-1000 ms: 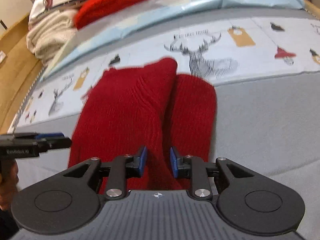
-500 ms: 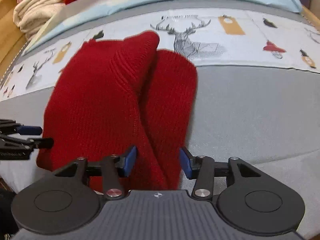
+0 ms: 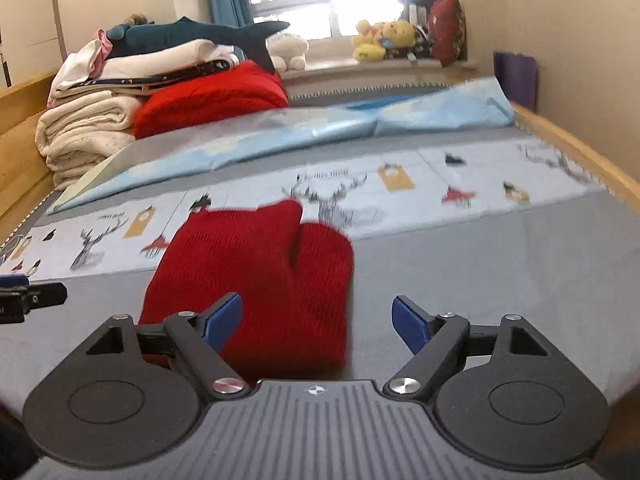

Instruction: Fold small clothes

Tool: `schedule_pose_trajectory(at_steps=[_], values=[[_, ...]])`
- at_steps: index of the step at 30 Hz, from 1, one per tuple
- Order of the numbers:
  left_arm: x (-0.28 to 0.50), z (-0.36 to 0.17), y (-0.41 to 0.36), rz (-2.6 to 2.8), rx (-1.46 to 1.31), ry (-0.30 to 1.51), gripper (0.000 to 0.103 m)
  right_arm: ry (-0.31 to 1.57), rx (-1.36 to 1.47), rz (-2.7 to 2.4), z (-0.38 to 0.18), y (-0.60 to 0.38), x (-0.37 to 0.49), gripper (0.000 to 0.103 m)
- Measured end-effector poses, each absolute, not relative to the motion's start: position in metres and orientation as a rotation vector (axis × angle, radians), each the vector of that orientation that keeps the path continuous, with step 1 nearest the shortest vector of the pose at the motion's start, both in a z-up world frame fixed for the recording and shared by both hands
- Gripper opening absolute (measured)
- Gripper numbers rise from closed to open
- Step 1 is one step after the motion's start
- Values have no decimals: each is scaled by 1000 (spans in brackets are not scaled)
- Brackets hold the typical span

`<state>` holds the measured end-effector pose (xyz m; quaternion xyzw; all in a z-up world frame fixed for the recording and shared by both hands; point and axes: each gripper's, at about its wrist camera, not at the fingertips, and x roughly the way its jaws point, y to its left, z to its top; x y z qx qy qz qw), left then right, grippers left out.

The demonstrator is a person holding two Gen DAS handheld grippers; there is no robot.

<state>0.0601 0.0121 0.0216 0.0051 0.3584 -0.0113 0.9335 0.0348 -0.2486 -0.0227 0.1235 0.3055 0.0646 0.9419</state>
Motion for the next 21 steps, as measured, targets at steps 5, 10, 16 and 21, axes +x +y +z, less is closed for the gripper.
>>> schedule_pose_trajectory(at_steps=[5, 10, 16, 21], values=[[31, -5, 5, -15, -80, 783, 92, 622, 199, 144, -24, -224, 10, 85], [31, -21, -5, 32, -64, 816, 92, 632, 156, 169, -26, -207, 13, 85], [35, -22, -16, 14, -36, 771, 92, 621, 138, 164, -27, -197, 17, 85], [41, -22, -21, 21, -30, 768, 92, 625, 107, 182, -31, -187, 18, 85]])
